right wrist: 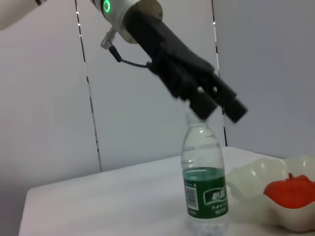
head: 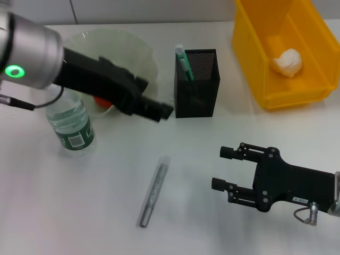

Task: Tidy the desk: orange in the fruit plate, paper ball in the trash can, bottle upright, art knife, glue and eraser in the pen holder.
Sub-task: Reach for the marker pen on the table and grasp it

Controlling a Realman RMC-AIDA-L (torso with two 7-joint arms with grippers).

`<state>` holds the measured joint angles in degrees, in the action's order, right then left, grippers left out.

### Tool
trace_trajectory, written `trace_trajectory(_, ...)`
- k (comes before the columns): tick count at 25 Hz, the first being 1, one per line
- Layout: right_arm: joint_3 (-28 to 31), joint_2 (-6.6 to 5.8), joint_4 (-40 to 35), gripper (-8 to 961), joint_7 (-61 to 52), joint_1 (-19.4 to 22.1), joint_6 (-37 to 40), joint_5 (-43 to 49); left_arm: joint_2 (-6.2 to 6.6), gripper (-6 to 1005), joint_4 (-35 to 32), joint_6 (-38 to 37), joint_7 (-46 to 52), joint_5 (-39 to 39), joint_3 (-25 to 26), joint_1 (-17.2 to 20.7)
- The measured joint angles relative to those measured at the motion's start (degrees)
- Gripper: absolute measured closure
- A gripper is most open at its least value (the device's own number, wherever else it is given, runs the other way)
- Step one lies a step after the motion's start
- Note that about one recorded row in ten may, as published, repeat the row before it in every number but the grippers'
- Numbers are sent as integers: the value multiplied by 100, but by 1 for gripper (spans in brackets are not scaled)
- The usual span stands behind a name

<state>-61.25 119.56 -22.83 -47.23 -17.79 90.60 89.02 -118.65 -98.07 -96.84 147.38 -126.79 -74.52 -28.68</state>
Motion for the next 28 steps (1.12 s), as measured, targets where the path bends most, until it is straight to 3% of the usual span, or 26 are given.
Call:
trace_trajectory(7,16,6,44,286,8,-90,-60,-22,-32,202,76,-35,382,-678,-861,-228)
trace_trajectory(14,26,3,166,285,253,-132,-262,-394,-35,202,131,-20,420,-691,-942,-238)
trace_trajectory(16,26,1,216,285,321,-155,-320,-458,-28,202,1125,234,319,-732,-1011,-319)
trace_trajectory(23,2,-26,223,285,333,-183,-331,-489,-41,202,1218,322,393,-932,-1095,-529)
trace_trajectory(28,-27,-42,228,286,362,-175,-328,-486,-50,202,1212,284,848,-1235,-1513,-838)
